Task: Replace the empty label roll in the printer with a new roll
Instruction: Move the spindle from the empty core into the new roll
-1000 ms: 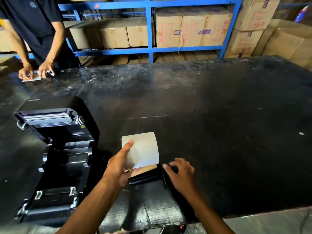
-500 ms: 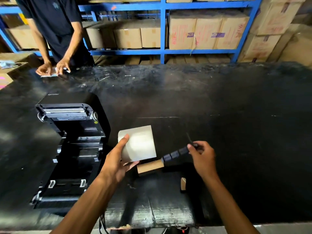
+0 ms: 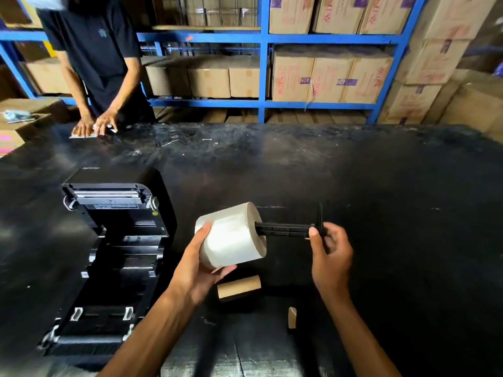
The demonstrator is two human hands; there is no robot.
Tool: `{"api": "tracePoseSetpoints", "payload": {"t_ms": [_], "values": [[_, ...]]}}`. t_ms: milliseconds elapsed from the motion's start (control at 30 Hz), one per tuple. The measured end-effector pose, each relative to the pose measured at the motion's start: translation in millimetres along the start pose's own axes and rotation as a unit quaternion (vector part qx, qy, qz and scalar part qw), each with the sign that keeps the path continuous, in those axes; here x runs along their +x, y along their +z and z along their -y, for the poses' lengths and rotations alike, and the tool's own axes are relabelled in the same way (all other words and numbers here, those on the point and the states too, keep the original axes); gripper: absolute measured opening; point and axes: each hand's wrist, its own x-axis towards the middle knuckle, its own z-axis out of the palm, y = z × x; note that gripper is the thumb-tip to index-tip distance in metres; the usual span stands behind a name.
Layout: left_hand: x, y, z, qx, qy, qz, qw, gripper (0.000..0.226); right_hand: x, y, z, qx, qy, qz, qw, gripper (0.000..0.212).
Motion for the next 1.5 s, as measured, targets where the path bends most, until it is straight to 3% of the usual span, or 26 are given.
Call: {"api": "tracePoseSetpoints", "payload": {"t_ms": [100, 233, 400, 500, 633, 767, 967, 1067, 1100, 1167, 1267, 1333, 1500], "values": [[1.2, 3.9, -4.0, 0.025, 0.024, -0.008, 0.999, 0.044, -1.3, 2.2, 5.7, -0.025, -0.086, 0.019, 0.996, 0.024], [-3.2, 12.2, -4.4, 0.049, 0.036, -0.004, 0.998, 0.048, 0.6, 11.8, 1.8, -0.006, -0.026, 0.081, 0.996, 0.028], [-7.1, 28.9, -1.6, 0.088, 0.046, -0.038, 0.994, 0.058, -12.6, 28.6, 0.8, -0.052, -0.021, 0.185, 0.981, 0.027], [-7.0, 37.8, 1.8, 0.096, 0.049, -0.050, 0.993, 0.063, -14.2, 34.0, 3.1, -0.034, 0.066, 0.195, 0.978, 0.026], [-2.5, 43.4, 8.2, 0.114, 0.037, -0.047, 0.992, 0.055, -13.3, 37.8, 6.8, 0.016, 0.172, 0.238, 0.956, 0.049], [3.7, 47.4, 16.1, 0.139, 0.029, -0.035, 0.989, 0.047, -18.2, 38.3, 5.1, 0.045, 0.189, 0.221, 0.956, 0.051], [20.0, 39.2, 21.2, 0.234, 0.005, 0.004, 0.972, 0.059, -9.5, 35.2, -8.3, 0.118, 0.234, 0.170, 0.950, 0.022], [35.1, 22.6, 18.5, 0.281, -0.012, 0.009, 0.960, 0.052, -2.8, 29.6, -19.0, 0.127, 0.294, 0.137, 0.937, 0.026], [40.6, 14.9, 21.3, 0.315, 0.004, -0.015, 0.949, 0.046, -1.1, 26.8, -23.0, 0.122, 0.309, 0.129, 0.934, 0.028], [53.0, -4.6, 31.5, 0.439, 0.052, -0.045, 0.896, 0.034, 1.7, 21.5, -30.1, 0.111, 0.329, 0.119, 0.930, 0.026], [65.1, -27.0, 51.9, 0.644, 0.036, 0.014, 0.764, 0.058, 2.3, 14.1, -38.1, 0.103, 0.347, 0.104, 0.926, 0.025], [69.0, -34.4, 62.0, 0.725, 0.039, 0.038, 0.687, 0.067, 1.5, 11.0, -40.1, 0.103, 0.355, 0.098, 0.924, 0.021], [78.5, -42.2, 72.9, 0.781, 0.099, 0.039, 0.616, 0.066, -4.4, 8.6, -35.8, 0.108, 0.348, 0.104, 0.925, 0.022]]}}
